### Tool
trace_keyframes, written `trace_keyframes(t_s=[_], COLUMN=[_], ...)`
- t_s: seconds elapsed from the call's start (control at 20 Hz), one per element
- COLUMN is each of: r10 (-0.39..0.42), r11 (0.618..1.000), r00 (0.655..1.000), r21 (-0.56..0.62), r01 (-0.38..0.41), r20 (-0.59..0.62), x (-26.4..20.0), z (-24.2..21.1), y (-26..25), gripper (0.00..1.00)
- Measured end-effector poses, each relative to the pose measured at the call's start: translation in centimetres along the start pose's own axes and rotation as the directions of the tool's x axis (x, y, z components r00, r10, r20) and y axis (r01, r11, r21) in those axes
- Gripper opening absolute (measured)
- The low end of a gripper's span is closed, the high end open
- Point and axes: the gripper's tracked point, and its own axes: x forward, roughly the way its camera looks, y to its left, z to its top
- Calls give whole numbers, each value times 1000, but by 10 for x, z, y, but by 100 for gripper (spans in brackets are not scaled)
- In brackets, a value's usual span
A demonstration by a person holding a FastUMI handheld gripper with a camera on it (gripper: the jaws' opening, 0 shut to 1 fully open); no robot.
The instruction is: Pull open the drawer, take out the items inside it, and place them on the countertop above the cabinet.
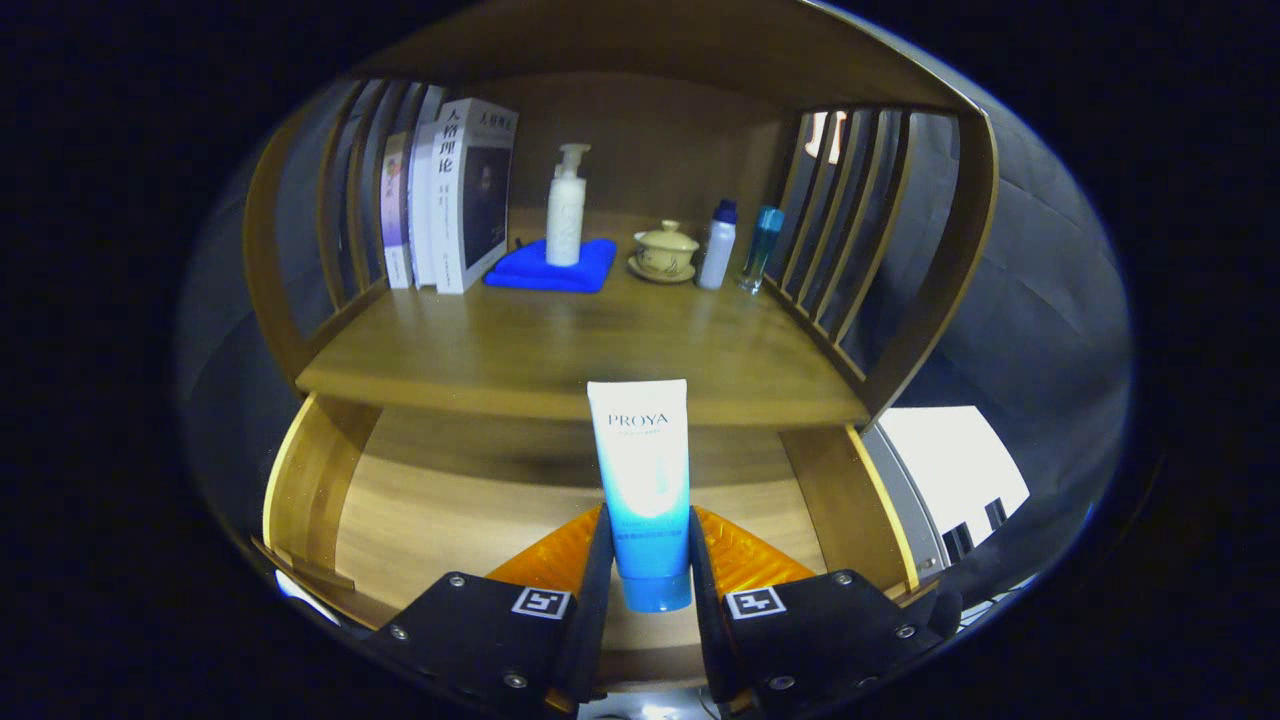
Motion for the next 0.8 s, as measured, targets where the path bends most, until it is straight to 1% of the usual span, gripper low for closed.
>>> trace_keyframes(t_s=[0.2,0.35,0.5,0.7,0.8], r10=[-10,16,2,73,111], r11=[1000,999,998,997,993], r00=[999,999,999,996,993], r21=[-15,-33,-58,-9,34], r01=[10,-15,0,-73,-113], r20=[33,31,43,58,49], x=[29,54,76,102,112], z=[36,53,70,95,95], y=[-7,-4,-6,14,25], gripper=[42,42,42,42,42])
